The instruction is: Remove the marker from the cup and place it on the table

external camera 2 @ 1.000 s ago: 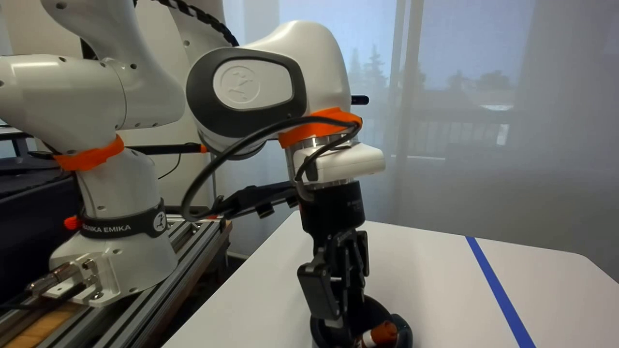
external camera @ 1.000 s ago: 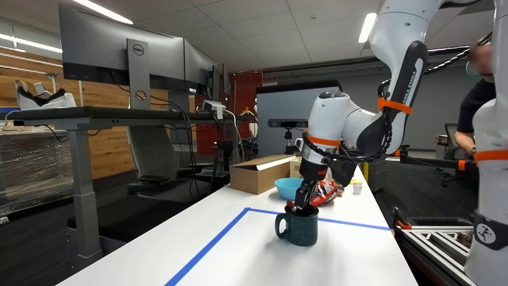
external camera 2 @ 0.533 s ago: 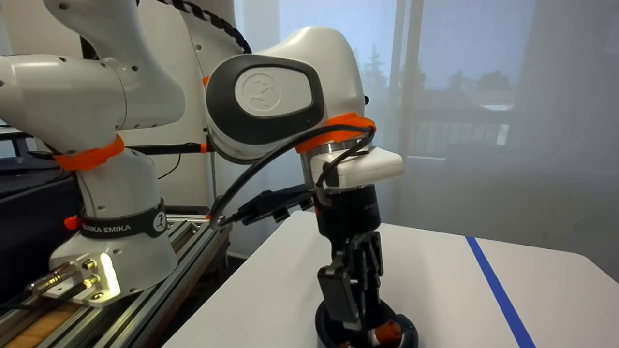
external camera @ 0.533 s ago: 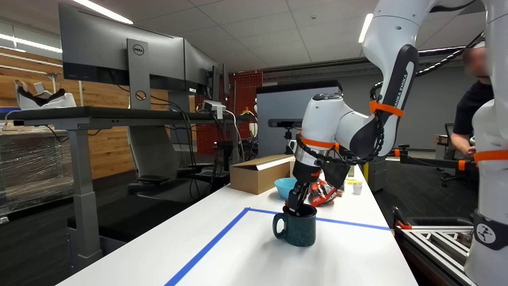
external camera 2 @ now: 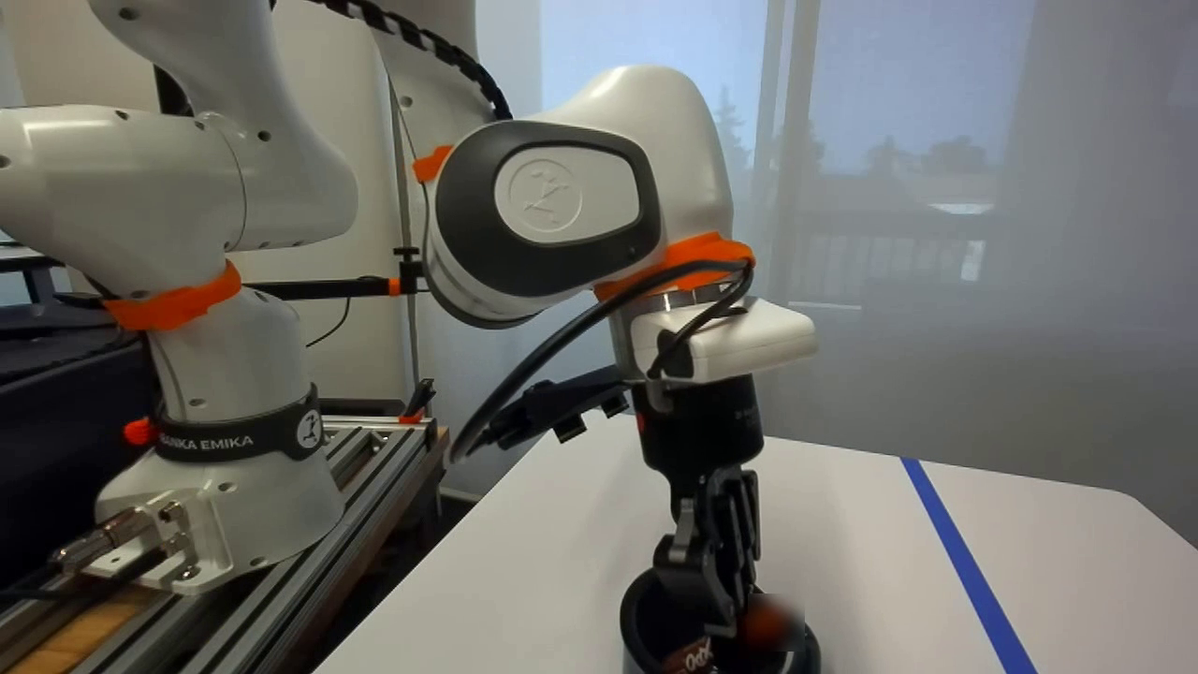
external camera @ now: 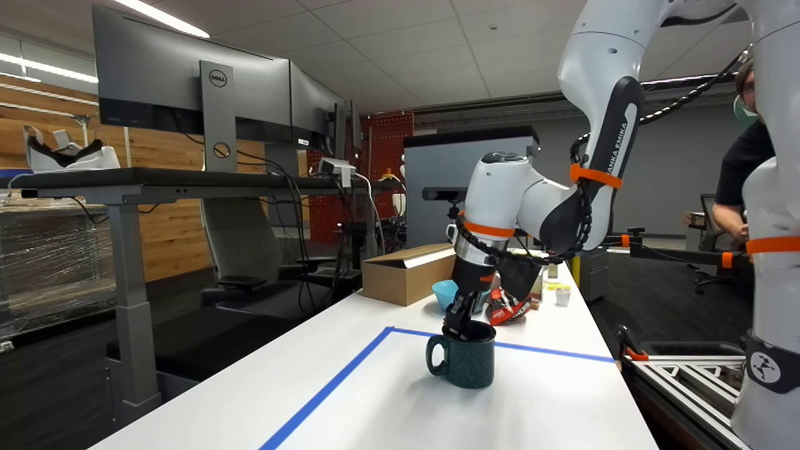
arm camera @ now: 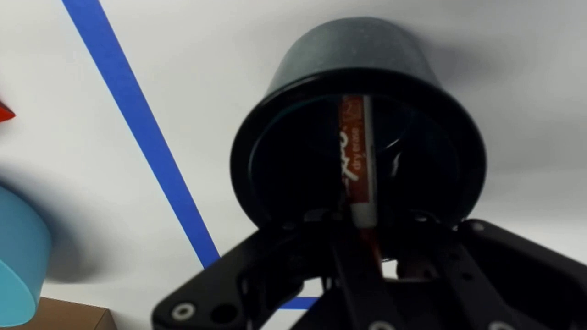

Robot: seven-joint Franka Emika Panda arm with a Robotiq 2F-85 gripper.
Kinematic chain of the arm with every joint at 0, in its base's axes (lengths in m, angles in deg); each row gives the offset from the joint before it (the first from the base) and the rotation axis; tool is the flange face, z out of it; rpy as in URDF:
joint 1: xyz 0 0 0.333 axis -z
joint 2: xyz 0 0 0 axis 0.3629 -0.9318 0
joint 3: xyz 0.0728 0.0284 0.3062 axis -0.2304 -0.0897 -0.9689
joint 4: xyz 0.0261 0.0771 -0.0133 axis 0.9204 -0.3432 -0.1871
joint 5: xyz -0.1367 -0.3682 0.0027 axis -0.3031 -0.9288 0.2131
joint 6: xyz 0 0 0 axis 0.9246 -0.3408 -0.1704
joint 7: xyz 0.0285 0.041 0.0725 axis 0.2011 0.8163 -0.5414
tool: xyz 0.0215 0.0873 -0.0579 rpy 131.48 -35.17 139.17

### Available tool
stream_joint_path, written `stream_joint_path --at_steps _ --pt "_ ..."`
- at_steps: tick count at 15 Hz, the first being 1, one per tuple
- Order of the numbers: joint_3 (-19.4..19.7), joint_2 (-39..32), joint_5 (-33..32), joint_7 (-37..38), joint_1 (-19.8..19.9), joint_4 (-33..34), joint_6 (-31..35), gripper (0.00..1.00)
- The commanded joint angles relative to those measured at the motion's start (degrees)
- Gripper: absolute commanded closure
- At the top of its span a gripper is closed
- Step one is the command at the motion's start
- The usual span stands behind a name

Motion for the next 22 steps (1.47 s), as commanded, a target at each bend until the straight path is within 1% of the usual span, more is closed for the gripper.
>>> stream_joint_path --at_steps 1,5,8,11,12,15,16,17,18,19,22 --pt "-0.1 0.9 -1.3 1.6 -0.4 -0.3 0.3 0.95" --pt "-0.6 5.1 -0.2 0.2 -0.3 -3.1 -0.1 0.95" --pt "-0.9 10.1 1.3 -1.0 -0.3 -6.4 -0.1 0.95" --pt "-0.8 16.7 2.9 -2.6 -0.7 -10.2 -0.5 0.95" --pt "-0.2 12.7 1.2 -0.5 -1.8 -5.4 -0.7 0.95" --pt "0.1 17.4 1.1 -0.3 -3.6 -5.4 -1.1 0.95" --pt "0.0 17.6 1.9 -0.2 -4.6 -5.0 -1.2 0.95" --pt "-0.6 22.3 3.8 -1.8 -4.7 -9.0 -0.9 0.95" --pt "-0.8 21.7 3.8 -0.8 -6.1 -7.8 -1.3 0.95" --pt "-0.9 19.1 3.3 1.0 -8.2 -5.3 -2.1 0.95" --pt "-2.7 18.3 4.2 3.1 -12.6 -5.4 -2.8 0.95"
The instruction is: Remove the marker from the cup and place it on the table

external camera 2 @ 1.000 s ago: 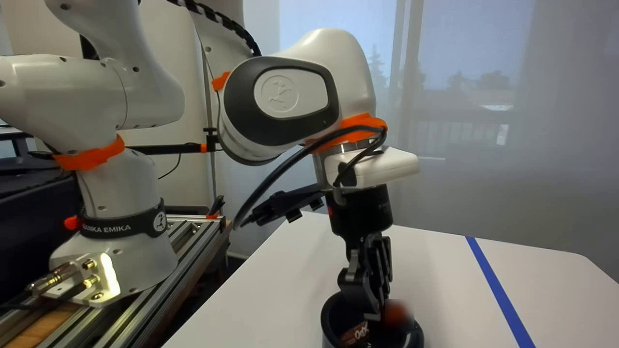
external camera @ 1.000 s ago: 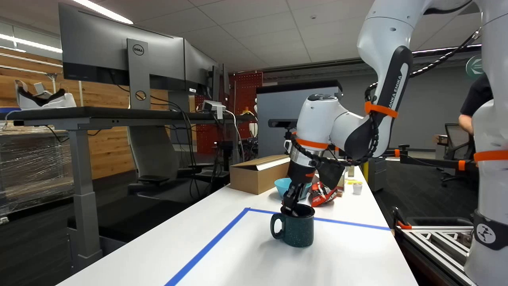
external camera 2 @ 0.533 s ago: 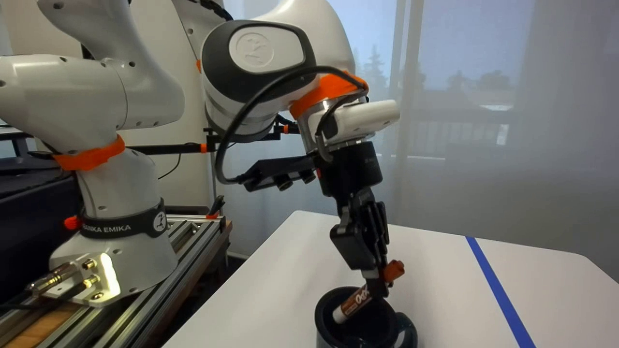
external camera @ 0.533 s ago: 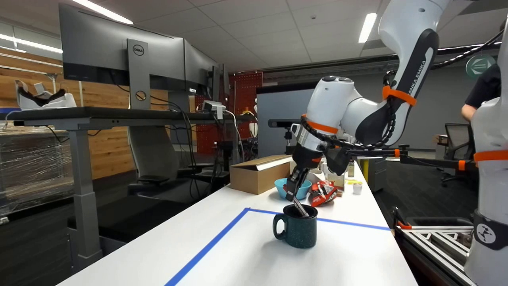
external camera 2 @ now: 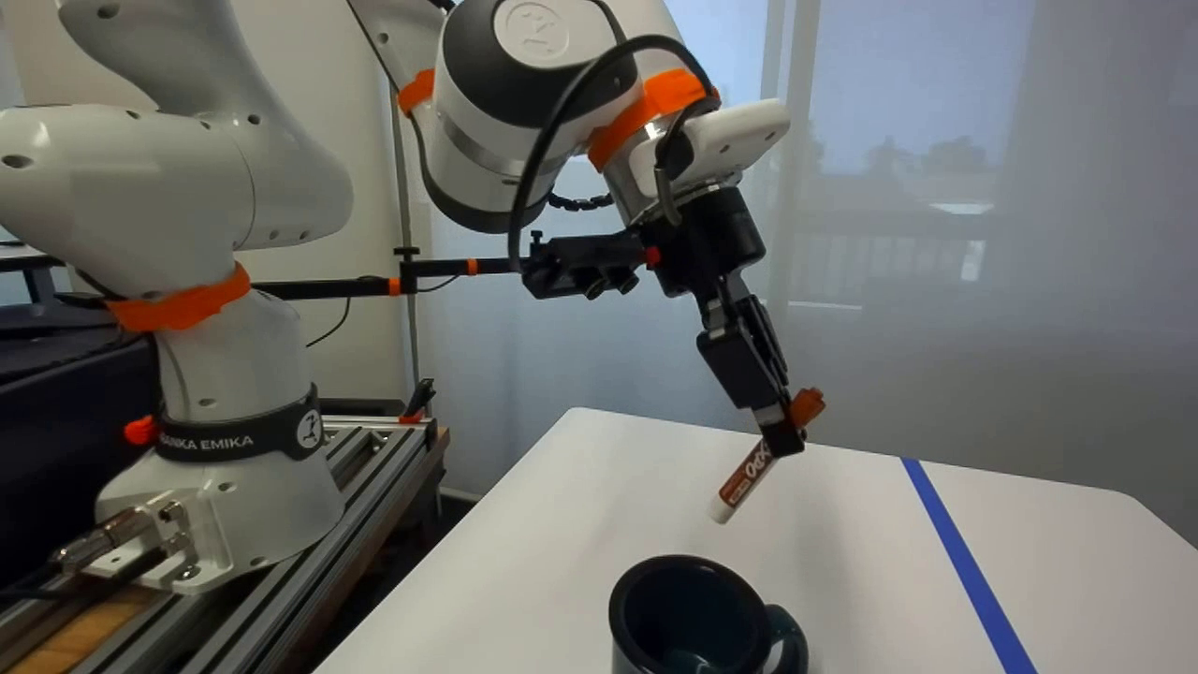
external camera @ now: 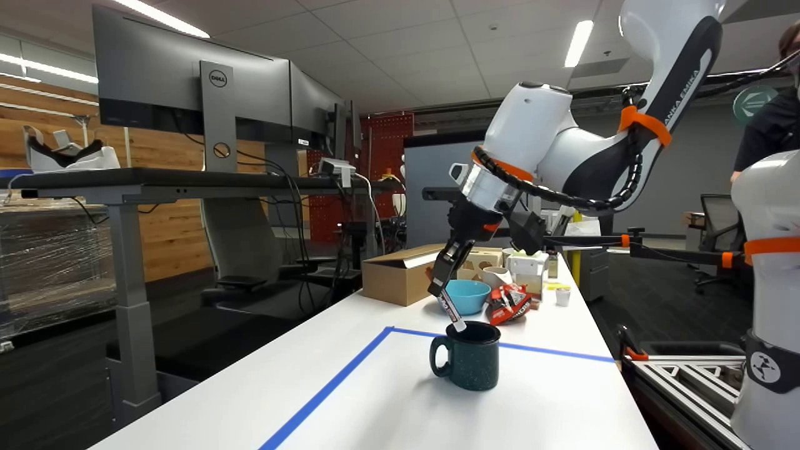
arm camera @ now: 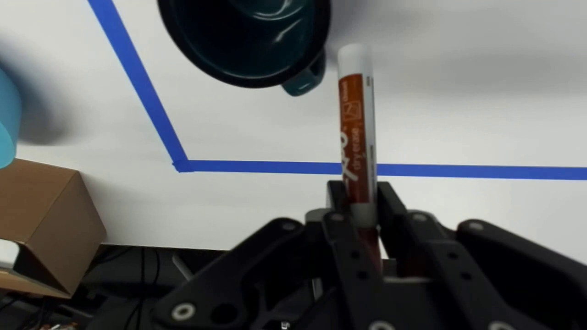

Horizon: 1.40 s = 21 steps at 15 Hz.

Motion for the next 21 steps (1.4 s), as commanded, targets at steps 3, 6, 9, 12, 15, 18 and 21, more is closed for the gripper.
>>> stream_joint_path --at_steps 3,6,9,12,15,18,21 --pt "-5.0 -1.7 3.5 5.0 -7.4 -0.1 -3.4 0.95" --pt "-8.7 -7.2 2.3 9.0 -8.2 3.5 -4.9 0.95" --pt "-10.9 -13.5 -0.3 12.2 -7.5 8.1 -6.7 0.95" --pt "-11.2 -20.5 -2.2 14.2 -8.0 13.8 -8.9 0.95" --pt "-10.3 -26.6 -3.4 15.1 -8.7 18.6 -10.7 0.95" --pt "-9.6 -31.6 -3.6 15.5 -9.3 22.4 -12.0 0.95" --pt "-8.9 -34.9 -3.5 15.5 -9.7 25.6 -13.1 0.95"
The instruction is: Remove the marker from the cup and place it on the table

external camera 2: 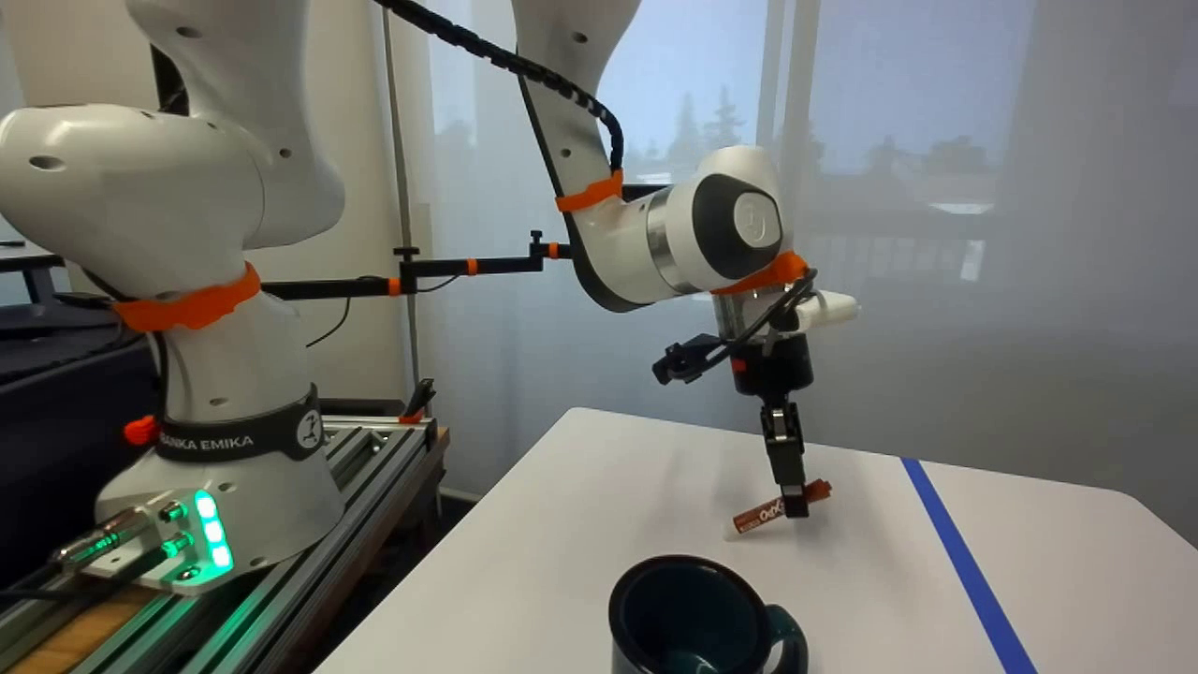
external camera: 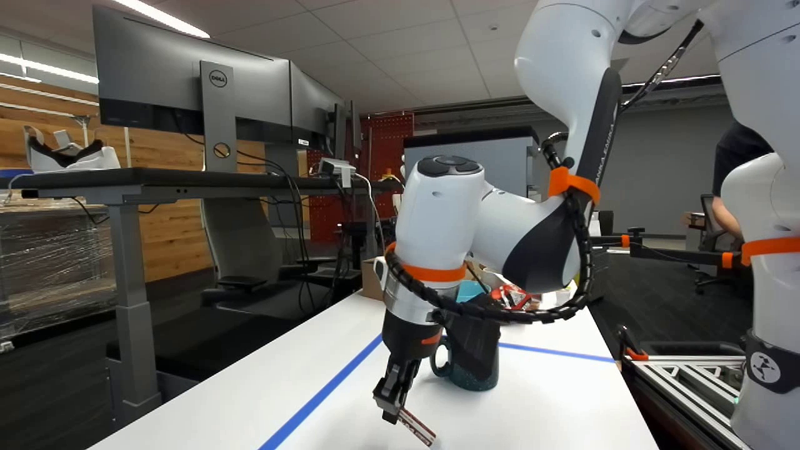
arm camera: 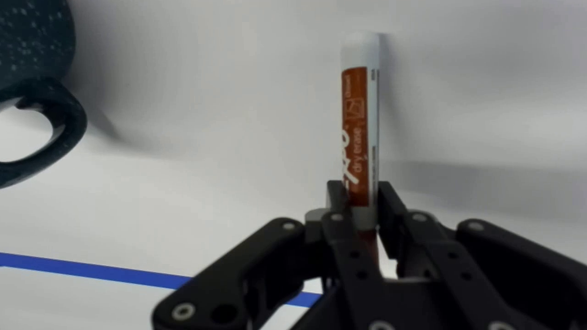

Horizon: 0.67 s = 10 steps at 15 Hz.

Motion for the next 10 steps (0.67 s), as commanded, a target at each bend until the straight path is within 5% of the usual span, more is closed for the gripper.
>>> stream_joint_path --at_steps 1,2,4,10 --pt "1.3 -4.9 -2.0 2.5 -1.6 4.9 -2.0 0.95" --pt "1.4 -5.5 -1.9 2.4 -1.7 5.6 -2.3 0.95" --pt "1.6 -6.3 -1.4 2.1 -1.9 6.6 -2.6 0.54" --pt "0.7 -5.2 0.3 1.2 -1.7 6.8 -2.7 0.1"
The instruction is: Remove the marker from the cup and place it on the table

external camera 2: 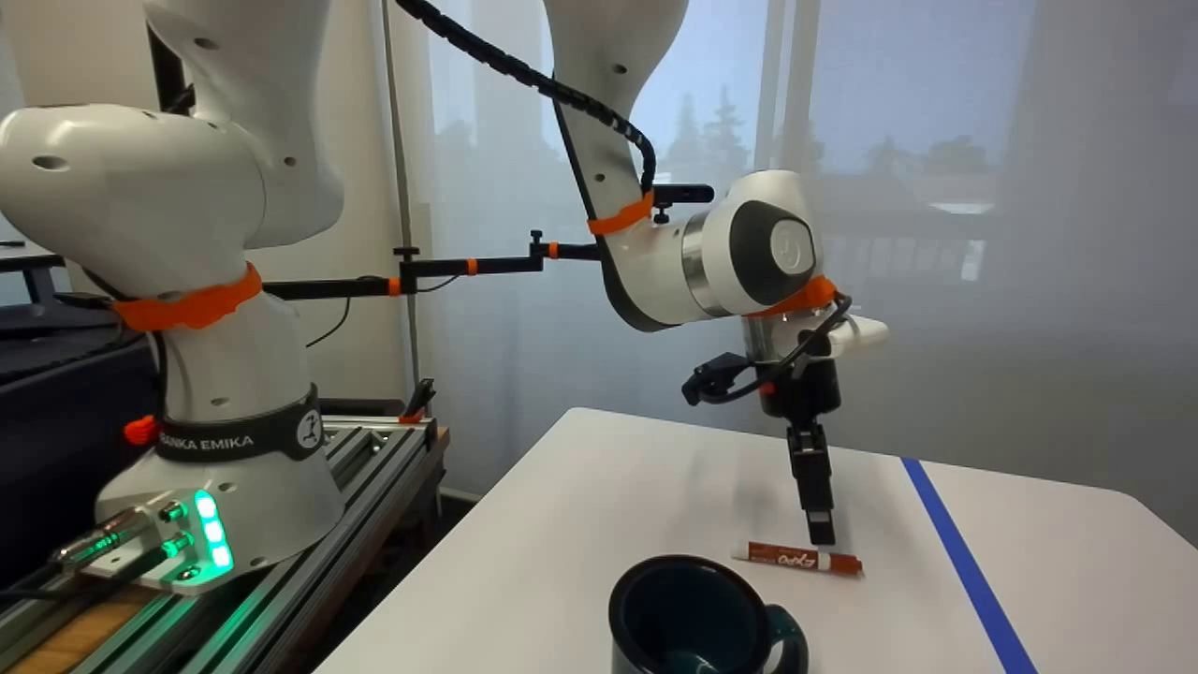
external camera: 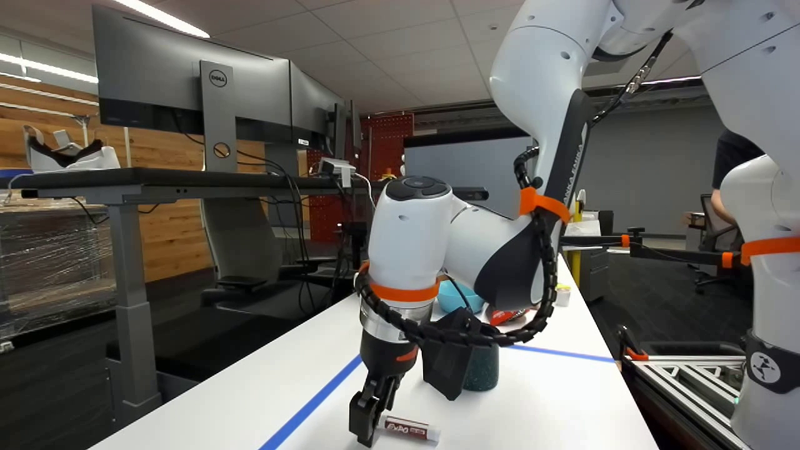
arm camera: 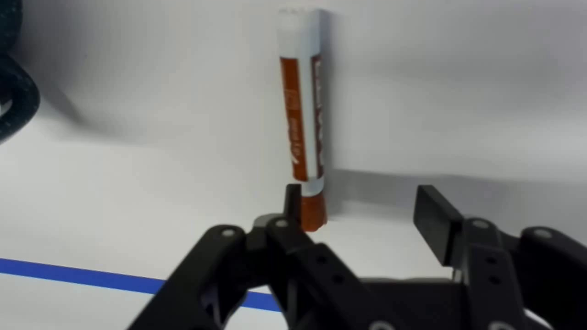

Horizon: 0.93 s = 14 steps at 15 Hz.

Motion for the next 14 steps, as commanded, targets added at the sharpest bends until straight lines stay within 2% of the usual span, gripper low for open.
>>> stream_joint_path --at_steps 1,2,8,12,13,14 --pt "-0.2 1.5 0.2 1.5 -0.8 0.2 -1.3 0.03" --pt "-0.4 2.4 0.6 1.6 -0.8 -0.1 -1.7 0.0" --pt "-1.3 12.4 2.2 3.9 -0.4 -6.0 -4.9 0.0" --pt "-2.8 23.4 8.3 2.3 0.2 -13.4 -6.6 0.0" --pt "1.8 26.9 12.5 0.2 -4.8 -15.7 -6.6 0.0" --pt "2.1 29.7 15.2 -0.9 -5.4 -17.4 -7.2 0.0"
